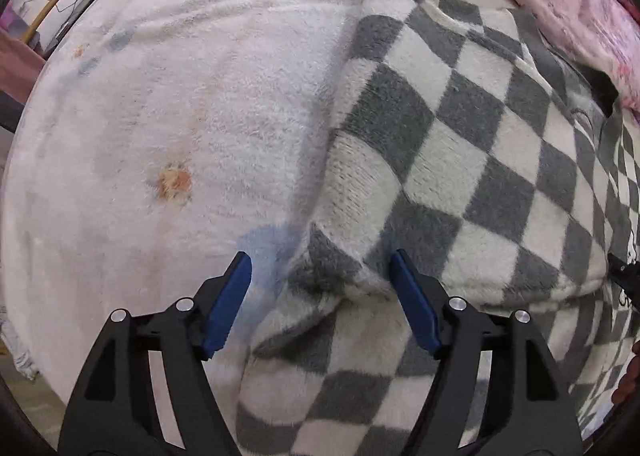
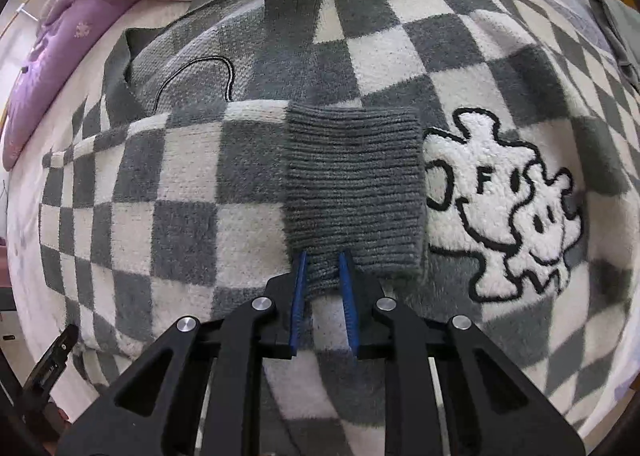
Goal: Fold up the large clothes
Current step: 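Open the left tool and withdraw it from the folded sleeve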
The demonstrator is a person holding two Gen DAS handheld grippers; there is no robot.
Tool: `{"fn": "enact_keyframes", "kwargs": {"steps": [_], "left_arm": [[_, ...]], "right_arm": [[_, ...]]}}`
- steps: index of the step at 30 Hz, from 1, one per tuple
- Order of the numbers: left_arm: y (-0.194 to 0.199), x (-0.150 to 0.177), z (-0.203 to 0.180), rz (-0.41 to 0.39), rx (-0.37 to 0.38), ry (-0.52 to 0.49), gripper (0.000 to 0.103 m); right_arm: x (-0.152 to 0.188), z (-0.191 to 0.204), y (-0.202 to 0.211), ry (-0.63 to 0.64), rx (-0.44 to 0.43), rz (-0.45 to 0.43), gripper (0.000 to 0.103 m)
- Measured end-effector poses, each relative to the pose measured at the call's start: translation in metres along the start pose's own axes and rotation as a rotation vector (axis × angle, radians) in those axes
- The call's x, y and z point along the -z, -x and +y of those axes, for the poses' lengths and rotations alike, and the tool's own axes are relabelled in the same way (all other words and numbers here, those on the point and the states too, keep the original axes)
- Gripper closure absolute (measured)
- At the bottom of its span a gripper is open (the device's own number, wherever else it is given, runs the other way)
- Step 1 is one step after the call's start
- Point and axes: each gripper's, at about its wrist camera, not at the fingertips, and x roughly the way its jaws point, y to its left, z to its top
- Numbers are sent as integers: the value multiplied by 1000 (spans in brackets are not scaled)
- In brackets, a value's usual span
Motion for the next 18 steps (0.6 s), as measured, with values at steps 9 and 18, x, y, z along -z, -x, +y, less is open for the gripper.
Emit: {"fn": "enact_keyframes", "kwargs": {"steps": [9,18], "left_arm": [[84,25,-21,28,27,-27,28],[216,44,-24,-52,63,-61,20]], "right_arm": [[12,12,110,-36,-8,-109,53],[35,50,256,72,-42,-201,30]]}}
